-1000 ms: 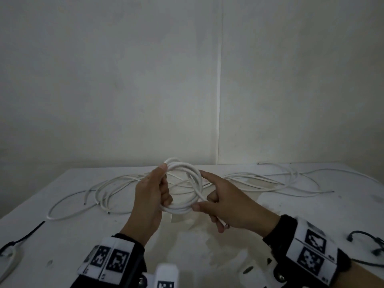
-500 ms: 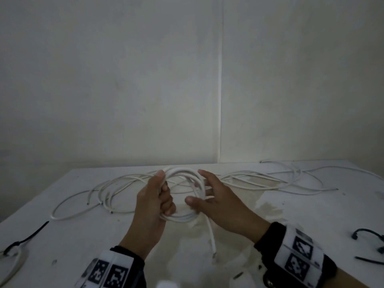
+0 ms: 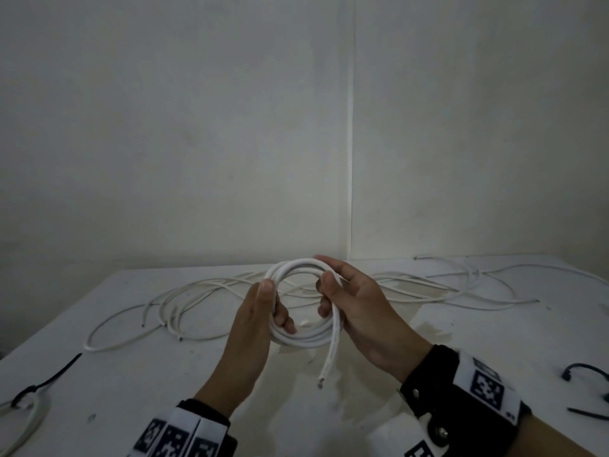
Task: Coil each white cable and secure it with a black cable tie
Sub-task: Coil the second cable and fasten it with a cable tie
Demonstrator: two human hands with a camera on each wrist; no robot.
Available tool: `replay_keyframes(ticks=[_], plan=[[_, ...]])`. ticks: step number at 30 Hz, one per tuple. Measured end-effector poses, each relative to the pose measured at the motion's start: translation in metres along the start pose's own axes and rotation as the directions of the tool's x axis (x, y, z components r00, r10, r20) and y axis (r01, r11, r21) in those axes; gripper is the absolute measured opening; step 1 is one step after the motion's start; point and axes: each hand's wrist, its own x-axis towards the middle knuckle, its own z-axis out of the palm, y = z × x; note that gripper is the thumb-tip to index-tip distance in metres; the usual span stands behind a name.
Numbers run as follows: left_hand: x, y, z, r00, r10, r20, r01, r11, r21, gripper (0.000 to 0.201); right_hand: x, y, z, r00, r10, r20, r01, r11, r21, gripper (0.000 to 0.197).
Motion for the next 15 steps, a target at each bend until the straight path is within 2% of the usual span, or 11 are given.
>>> replay_keyframes(ticks=[3, 5, 7, 10, 13, 15], plan=[[-0.003, -0.003, -0.011, 0.977, -0.152, 0.147, 0.147, 0.988, 0.041, 0.047, 0.001, -0.003, -0.009, 0.999, -0.042, 0.030, 0.047, 0.978, -0.205, 0.014], [0.000, 0.005, -0.014, 0.932, -0.293, 0.212, 0.302, 0.953, -0.013, 0.048, 0.000, -0.007, -0.013, 0.994, -0.013, 0.108, 0.047, 0.949, -0.313, 0.014], [0.003, 0.016, -0.013, 0.900, -0.347, 0.264, 0.375, 0.925, -0.060, 0.049, 0.000, -0.012, -0.015, 0.976, 0.035, 0.217, 0.058, 0.912, -0.407, 0.014], [0.004, 0.026, 0.001, 0.913, -0.328, 0.243, 0.344, 0.938, -0.028, 0.049, 0.000, -0.020, -0.014, 0.947, 0.078, 0.312, 0.096, 0.857, -0.506, 0.013], [-0.003, 0.028, 0.020, 0.961, -0.248, 0.124, 0.247, 0.969, 0.023, 0.030, 0.000, -0.025, -0.016, 0.950, 0.085, 0.301, 0.094, 0.841, -0.533, 0.013], [-0.007, 0.024, 0.027, 0.975, -0.220, 0.037, 0.220, 0.975, -0.006, 0.028, -0.001, -0.025, -0.016, 0.956, 0.073, 0.284, 0.097, 0.836, -0.540, 0.012]])
